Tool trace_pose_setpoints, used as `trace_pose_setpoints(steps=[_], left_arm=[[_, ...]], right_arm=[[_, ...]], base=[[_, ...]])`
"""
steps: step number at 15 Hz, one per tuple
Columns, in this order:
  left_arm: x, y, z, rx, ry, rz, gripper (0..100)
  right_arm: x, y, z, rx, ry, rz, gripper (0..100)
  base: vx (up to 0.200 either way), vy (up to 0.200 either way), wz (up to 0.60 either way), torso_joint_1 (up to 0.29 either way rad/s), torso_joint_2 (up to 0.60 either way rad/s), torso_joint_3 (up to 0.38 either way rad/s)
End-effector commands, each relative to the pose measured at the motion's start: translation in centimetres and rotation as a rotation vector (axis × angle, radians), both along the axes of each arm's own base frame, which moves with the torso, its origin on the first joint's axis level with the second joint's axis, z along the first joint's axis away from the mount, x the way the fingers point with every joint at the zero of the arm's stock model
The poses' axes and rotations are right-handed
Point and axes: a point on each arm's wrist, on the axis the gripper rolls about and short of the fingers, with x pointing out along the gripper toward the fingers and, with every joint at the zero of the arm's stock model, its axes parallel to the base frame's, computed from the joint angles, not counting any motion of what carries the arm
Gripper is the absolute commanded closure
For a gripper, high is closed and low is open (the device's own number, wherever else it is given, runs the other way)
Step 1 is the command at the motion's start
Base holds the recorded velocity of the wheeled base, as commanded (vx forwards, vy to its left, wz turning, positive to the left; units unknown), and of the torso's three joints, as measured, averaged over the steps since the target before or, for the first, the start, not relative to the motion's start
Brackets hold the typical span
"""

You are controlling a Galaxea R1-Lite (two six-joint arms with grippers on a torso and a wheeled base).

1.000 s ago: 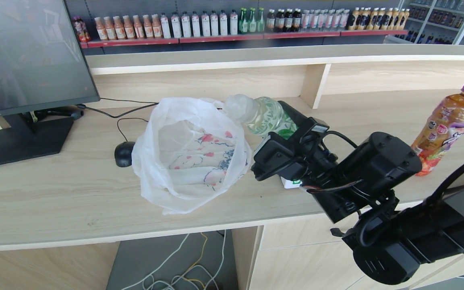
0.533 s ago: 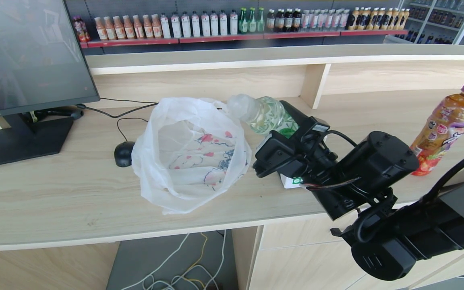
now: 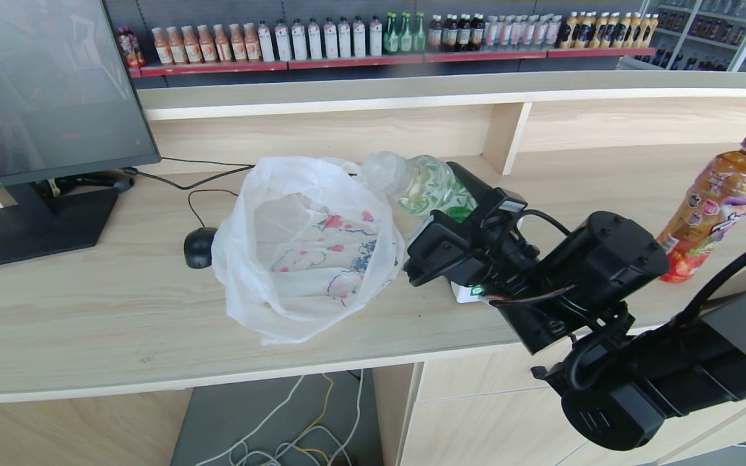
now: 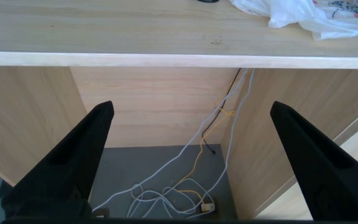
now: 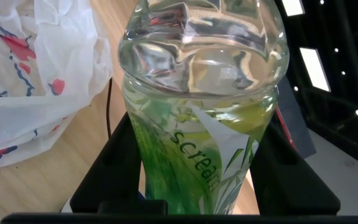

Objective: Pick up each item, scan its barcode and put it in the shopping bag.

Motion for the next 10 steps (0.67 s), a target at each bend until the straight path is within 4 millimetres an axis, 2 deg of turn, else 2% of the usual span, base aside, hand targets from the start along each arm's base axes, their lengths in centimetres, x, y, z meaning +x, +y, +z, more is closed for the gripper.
trace_pose_setpoints(steps=[1, 6, 10], left_arm=[[0.0, 0.0, 0.0, 0.000, -0.001, 0.001, 0], [0.0, 0.0, 0.0, 0.000, -0.001, 0.001, 0], [0.0, 0.0, 0.0, 0.000, -0.001, 0.001, 0]], right_arm=[[0.0, 0.0, 0.0, 0.000, 0.000, 0.000, 100], [0.0, 0.1, 0.2, 0.007, -0.006, 0.003, 100], [-0.8, 0.2, 1.4, 0.094, 0.000, 0.049, 100]], base=[[0.000, 0.000, 0.00, 0.000, 0.00, 0.000], [0.000, 0.000, 0.00, 0.000, 0.00, 0.000], [0.000, 0.000, 0.00, 0.000, 0.00, 0.000]])
